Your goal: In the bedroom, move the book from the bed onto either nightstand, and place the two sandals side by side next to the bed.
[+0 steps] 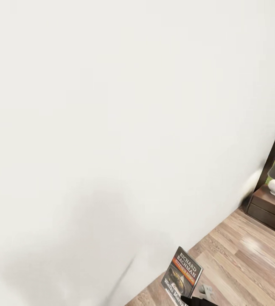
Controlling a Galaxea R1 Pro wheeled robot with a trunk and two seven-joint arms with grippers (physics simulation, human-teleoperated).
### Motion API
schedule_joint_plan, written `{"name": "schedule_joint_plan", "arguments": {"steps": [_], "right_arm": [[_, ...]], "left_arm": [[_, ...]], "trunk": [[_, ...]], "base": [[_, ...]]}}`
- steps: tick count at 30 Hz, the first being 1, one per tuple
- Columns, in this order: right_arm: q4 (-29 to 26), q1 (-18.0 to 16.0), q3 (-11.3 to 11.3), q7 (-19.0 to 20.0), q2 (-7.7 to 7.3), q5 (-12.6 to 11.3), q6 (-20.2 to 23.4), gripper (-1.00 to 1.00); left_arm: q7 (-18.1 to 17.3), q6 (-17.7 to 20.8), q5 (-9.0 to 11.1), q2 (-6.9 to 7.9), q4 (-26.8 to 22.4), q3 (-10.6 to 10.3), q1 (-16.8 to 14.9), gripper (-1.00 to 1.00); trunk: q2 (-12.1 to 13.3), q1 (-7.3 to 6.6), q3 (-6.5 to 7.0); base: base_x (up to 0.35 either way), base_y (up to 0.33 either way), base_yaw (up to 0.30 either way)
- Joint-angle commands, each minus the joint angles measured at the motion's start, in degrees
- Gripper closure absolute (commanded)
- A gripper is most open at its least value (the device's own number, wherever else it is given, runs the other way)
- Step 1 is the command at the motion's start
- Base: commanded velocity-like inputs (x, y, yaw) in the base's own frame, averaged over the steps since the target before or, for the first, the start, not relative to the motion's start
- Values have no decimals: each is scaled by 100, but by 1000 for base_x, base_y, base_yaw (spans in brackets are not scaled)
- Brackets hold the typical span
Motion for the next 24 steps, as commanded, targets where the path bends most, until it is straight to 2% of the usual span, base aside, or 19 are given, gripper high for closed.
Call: {"name": "schedule_joint_plan", "arguments": {"steps": [1, 24], "right_arm": [[9, -6, 25, 26, -1, -57, 1, 100], [9, -6, 27, 26, -1, -57, 1, 100]], "left_arm": [[-41, 3, 16, 2, 7, 43, -4, -100], [-41, 7, 15, 2, 7, 41, -4, -100]], "trunk": [[-6, 2, -8], [-6, 2, -8]], "base": [[75, 0, -237], [10, 0, -237]]}}
